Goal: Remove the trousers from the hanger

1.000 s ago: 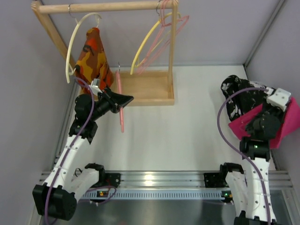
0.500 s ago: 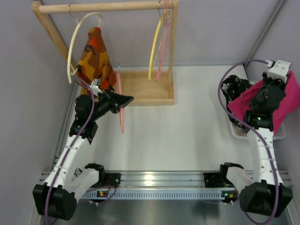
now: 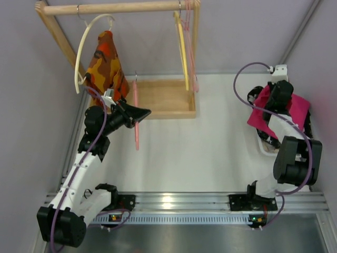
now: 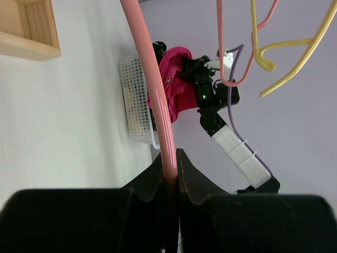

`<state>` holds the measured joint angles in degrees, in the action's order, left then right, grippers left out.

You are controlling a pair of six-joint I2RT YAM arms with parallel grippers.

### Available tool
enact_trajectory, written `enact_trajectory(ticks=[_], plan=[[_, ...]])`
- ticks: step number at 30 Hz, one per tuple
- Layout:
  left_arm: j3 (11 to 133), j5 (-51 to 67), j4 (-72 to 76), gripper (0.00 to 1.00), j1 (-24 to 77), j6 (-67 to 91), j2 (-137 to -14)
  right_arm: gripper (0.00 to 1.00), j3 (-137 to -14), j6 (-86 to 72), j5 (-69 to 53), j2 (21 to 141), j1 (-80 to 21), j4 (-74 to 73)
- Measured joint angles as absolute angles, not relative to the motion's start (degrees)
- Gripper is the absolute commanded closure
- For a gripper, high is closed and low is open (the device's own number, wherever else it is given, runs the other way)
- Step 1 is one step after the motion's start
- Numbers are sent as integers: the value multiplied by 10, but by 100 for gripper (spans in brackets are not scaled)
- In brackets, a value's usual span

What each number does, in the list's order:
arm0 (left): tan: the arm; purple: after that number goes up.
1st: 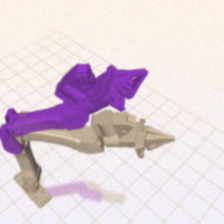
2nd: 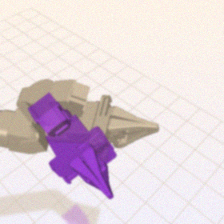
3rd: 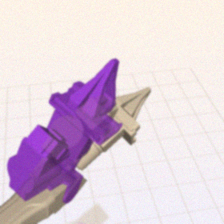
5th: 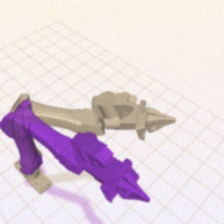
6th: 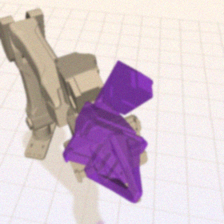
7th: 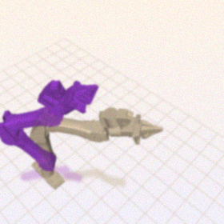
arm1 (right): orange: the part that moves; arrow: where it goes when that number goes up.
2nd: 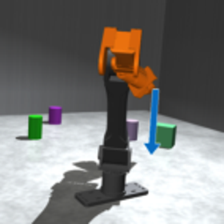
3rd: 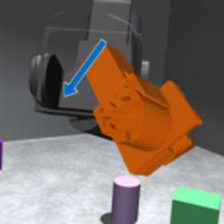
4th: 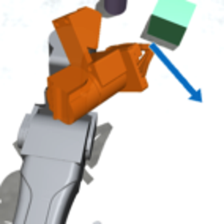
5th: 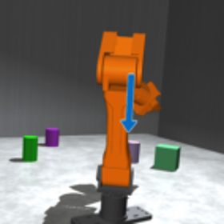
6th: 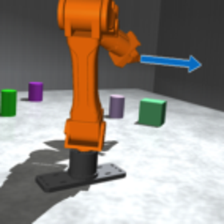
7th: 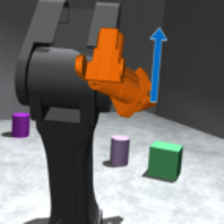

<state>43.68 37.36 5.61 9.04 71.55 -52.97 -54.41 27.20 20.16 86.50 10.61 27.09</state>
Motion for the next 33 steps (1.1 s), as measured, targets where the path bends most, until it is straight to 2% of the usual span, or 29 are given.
enact_trajectory(ticks=[3, 7, 9, 10, 12, 13, 15, 16, 17, 18, 25, 33], plan=[[437, 387, 56, 100, 90, 705, -530, 84, -587, 250, 192, 898, 106, 229], [439, 406, 56, 100, 90, 689, -529, 62, -611, 221, 177, 904, 106, 181], [440, 416, 56, 100, 90, 681, -526, 56, -613, 208, 170, 901, 106, 161], [441, 420, 55, 100, 90, 675, -524, 47, -613, 202, 165, 900, 107, 150], [445, 431, 55, 100, 91, 664, -520, 38, -614, 187, 155, 893, 107, 124], [449, 437, 55, 100, 91, 657, -518, 28, -616, 181, 150, 889, 108, 110], [457, 444, 55, 100, 93, 643, -516, 18, -625, 165, 139, 876, 110, 73], [463, 449, 54, 100, 95, 634, -516, 7, -629, 159, 133, 868, 112, 56], [470, 452, 53, 100, 97, 627, -516, 3, -634, 150, 127, 858, 115, 36], [476, 453, 52, 100, 100, 620, -516, 0, -640, 143, 122, 846, 118, 12], [547, 445, 47, 100, 127, 566, -543, 1, -658, 104, 86, 736, 141, -97], [655, 359, 48, 100, 139, 526, -630, 1, -715, 77, 61, 630, 144, -193]])
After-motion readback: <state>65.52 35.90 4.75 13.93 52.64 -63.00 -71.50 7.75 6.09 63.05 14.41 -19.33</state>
